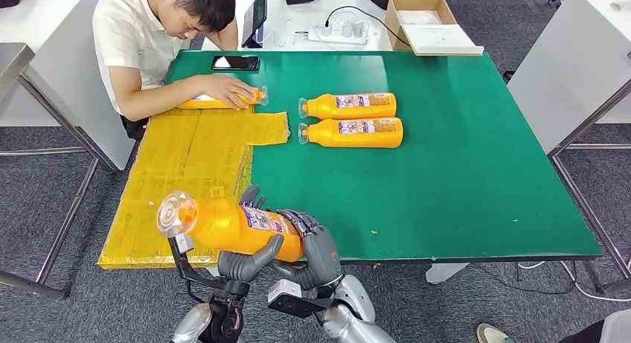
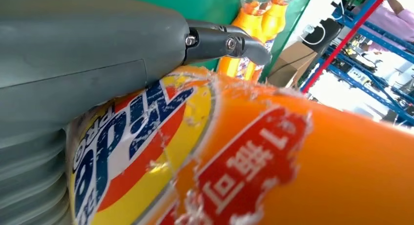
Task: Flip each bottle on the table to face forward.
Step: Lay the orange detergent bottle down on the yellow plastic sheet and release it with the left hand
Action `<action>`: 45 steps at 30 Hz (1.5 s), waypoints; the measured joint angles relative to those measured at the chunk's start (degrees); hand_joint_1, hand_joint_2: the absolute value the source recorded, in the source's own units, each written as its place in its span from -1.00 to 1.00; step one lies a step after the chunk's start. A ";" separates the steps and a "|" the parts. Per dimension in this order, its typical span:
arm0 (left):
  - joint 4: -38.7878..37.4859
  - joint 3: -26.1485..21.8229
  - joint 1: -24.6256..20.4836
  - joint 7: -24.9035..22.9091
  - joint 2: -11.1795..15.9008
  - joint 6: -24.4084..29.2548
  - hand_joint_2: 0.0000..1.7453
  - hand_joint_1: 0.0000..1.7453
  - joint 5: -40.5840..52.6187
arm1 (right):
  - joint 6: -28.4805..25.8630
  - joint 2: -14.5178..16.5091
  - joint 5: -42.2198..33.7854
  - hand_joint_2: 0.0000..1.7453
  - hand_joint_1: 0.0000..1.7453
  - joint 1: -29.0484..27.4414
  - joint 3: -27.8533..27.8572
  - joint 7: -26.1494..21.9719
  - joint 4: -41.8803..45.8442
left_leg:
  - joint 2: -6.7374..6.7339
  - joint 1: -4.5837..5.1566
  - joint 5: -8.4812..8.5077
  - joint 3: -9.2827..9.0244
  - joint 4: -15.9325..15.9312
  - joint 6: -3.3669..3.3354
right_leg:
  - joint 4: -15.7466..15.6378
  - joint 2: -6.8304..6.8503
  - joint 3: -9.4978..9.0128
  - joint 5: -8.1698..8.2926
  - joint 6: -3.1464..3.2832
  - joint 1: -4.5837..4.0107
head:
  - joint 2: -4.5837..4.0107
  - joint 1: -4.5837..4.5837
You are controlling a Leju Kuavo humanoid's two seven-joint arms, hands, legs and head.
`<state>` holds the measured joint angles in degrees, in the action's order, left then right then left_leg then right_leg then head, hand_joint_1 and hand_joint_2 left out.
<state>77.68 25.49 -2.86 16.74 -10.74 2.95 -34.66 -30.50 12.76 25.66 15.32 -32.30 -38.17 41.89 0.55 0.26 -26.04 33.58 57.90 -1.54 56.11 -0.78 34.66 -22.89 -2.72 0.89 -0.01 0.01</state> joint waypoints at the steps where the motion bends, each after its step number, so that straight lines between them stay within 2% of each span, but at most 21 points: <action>1: -0.06 -0.14 -0.01 0.13 -0.01 -0.43 1.00 1.00 -0.25 | 0.19 0.00 -0.75 0.50 -0.54 0.19 -0.57 0.01 -0.19 | 0.00 0.00 0.00 0.00 0.00 0.00 | 0.00 0.00 0.00 0.00 0.00 0.00 | 0.00 0.01; 2: -0.11 -0.34 -0.06 0.26 -0.01 -0.81 1.00 1.00 -0.57 | 0.46 0.00 -1.44 0.00 -0.97 0.29 -1.17 0.00 -0.33 | -0.01 0.00 0.00 0.00 0.00 0.00 | 0.00 0.00 0.00 0.00 0.00 -0.01 | 0.00 0.01; 4: -0.16 -0.87 -0.29 0.44 0.01 -1.55 1.00 1.00 -1.52 | 1.46 -0.01 -2.71 -1.00 -1.00 0.13 -2.49 0.00 -0.51 | -0.01 -0.01 0.00 0.00 0.00 0.00 | 0.00 0.00 0.01 0.00 0.00 -0.01 | -0.01 0.02; 10: -0.17 -2.89 -0.52 0.87 0.43 -3.94 1.00 1.00 -4.64 | 5.38 -0.79 -6.54 -1.00 -1.00 -0.56 -5.63 -0.02 0.43 | -0.04 -0.02 0.00 0.02 0.00 0.00 | 0.01 -0.01 0.07 -0.01 0.01 -0.02 | -0.01 0.02; 15: -0.11 -4.57 -0.46 1.82 0.99 -3.97 1.00 1.00 -5.37 | 8.36 -2.07 -10.15 -1.00 -1.00 -1.57 -6.91 -0.02 1.97 | -0.03 -0.01 0.00 0.03 0.00 0.00 | 0.00 -0.01 0.06 -0.01 0.01 -0.01 | -0.01 -0.01; 17: 0.16 -5.74 -0.55 2.40 1.14 -2.35 1.00 1.00 -4.50 | 8.72 -2.73 -11.77 -1.00 -1.00 -2.67 -7.02 -0.02 2.49 | -0.02 -0.01 0.00 0.03 0.00 0.00 | 0.00 0.00 0.06 -0.01 0.01 -0.01 | 0.00 -0.01; 19: 0.50 -7.33 -0.85 2.92 1.57 2.00 1.00 1.00 -1.29 | 8.52 -3.65 -13.69 -1.00 -1.00 -4.33 -6.82 -0.02 3.01 | 0.00 -0.01 -0.01 0.05 0.00 0.00 | 0.00 0.00 0.06 -0.01 0.01 -0.01 | 0.00 0.00; 26: 0.40 -11.54 -1.84 7.51 6.06 21.83 1.00 1.00 24.04 | 2.01 -7.55 -17.65 -1.00 -1.00 -10.27 -2.36 -0.02 8.09 | -0.01 -0.03 -0.01 0.09 0.00 0.00 | 0.01 0.00 0.09 -0.01 0.01 -0.02 | 0.01 0.00; 28: 0.34 -12.80 -1.87 8.71 6.85 27.82 1.00 1.00 32.09 | -1.46 -8.25 -18.38 -1.00 -1.00 -11.80 0.07 -0.02 10.79 | -0.01 -0.02 0.00 0.09 0.00 0.00 | 0.01 0.00 0.08 -0.01 0.01 -0.02 | 0.01 -0.01; 31: 0.32 -14.42 -1.85 8.15 7.99 33.46 1.00 1.00 43.05 | -4.69 -8.76 -19.44 -1.00 -1.00 -13.76 4.84 -0.02 14.97 | 0.03 -0.02 0.00 0.09 0.00 0.00 | 0.01 0.02 0.08 -0.01 0.01 -0.01 | 0.00 -0.01; 34: 0.20 -15.19 -1.93 6.80 8.81 36.27 1.00 1.00 51.75 | -5.15 -8.79 -20.08 -1.00 -1.00 -15.12 9.56 -0.02 18.49 | 0.02 0.00 0.00 0.09 0.00 0.00 | 0.01 0.01 0.07 -0.01 0.01 0.01 | 0.00 -0.01; 40: -0.02 -15.88 -2.15 5.49 9.51 37.10 1.00 1.00 55.88 | -5.26 -8.66 -20.20 -1.00 -1.00 -16.52 14.03 -0.02 22.10 | 0.02 0.00 0.00 0.08 0.00 0.00 | 0.00 0.01 0.09 0.00 0.00 0.00 | -0.01 -0.01; 42: -1.55 -16.16 -3.18 2.27 9.49 37.04 1.00 1.00 65.12 | -5.22 -8.14 -20.20 -1.00 -1.00 -16.87 15.43 -0.02 23.32 | 0.04 0.00 0.00 0.08 0.00 0.00 | 0.00 0.02 0.10 -0.01 0.01 0.00 | -0.01 0.00; 45: -8.92 -15.64 -7.93 -6.71 9.47 35.59 1.00 1.00 86.82 | -3.92 -6.84 -19.36 -1.00 -1.00 -16.71 17.06 -0.02 24.72 | 0.07 0.00 0.04 0.07 0.00 0.02 | 0.01 0.05 0.08 0.01 0.01 0.00 | -0.01 -0.01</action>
<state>68.75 9.85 -10.79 10.03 -1.27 38.55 52.15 -34.42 5.92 6.30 -1.39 -15.25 -38.18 66.61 0.62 0.25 -26.00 33.65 57.90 -1.52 56.12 -0.72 34.75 -22.89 -2.72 0.89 -0.01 0.01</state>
